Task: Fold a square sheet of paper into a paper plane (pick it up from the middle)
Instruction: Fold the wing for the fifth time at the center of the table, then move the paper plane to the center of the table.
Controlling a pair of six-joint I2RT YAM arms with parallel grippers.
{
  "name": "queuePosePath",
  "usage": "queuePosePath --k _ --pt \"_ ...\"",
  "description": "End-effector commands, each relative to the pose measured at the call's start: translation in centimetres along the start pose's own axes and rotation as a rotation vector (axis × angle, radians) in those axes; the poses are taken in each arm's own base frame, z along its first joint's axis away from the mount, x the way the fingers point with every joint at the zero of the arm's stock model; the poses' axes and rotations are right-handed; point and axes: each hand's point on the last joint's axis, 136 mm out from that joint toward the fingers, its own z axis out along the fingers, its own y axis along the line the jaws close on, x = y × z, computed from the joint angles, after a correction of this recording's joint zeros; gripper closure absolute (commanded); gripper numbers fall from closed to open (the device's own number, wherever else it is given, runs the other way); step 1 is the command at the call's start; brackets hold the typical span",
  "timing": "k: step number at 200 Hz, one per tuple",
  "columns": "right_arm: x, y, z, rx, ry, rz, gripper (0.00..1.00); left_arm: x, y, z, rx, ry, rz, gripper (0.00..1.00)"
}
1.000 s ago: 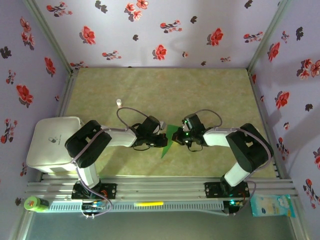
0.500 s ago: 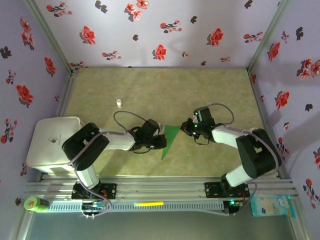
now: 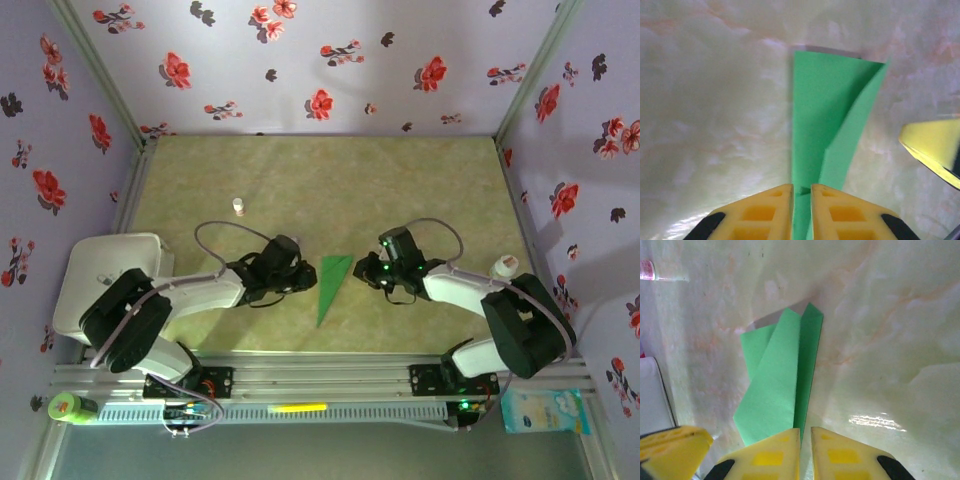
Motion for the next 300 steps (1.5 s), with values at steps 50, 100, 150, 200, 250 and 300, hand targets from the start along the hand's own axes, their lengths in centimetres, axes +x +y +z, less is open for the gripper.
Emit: queuePosePath --k 50,100,150,200,250,300 --pt "-0.1 0.2 0.2 0.014 -0.019 0.018 0.86 2.9 -0.3 1.9 0.108 0.210 0.053 0.81" --pt "-0.2 0.6 0.5 0.012 -0.005 0.014 0.85 3.6 0.1 2.8 0.108 0.247 0.046 0.81" --pt "0.0 0.2 0.9 0.018 0.009 0.019 0.85 3.8 -0.4 2.8 0.145 0.255 0.056 0.78" --pt "0.3 0.0 1.6 0.021 0.028 0.021 0.85 3.9 -0.9 3.2 0.179 0.267 0.051 0.75" --pt "0.9 -0.1 2.5 0.016 0.055 0.027 0.85 4.4 -1.1 3.5 0.195 0.293 0.053 0.72" --pt "1.4 0.2 3.3 0.001 0.087 0.021 0.86 4.5 -1.9 3.4 0.243 0.299 0.059 0.71"
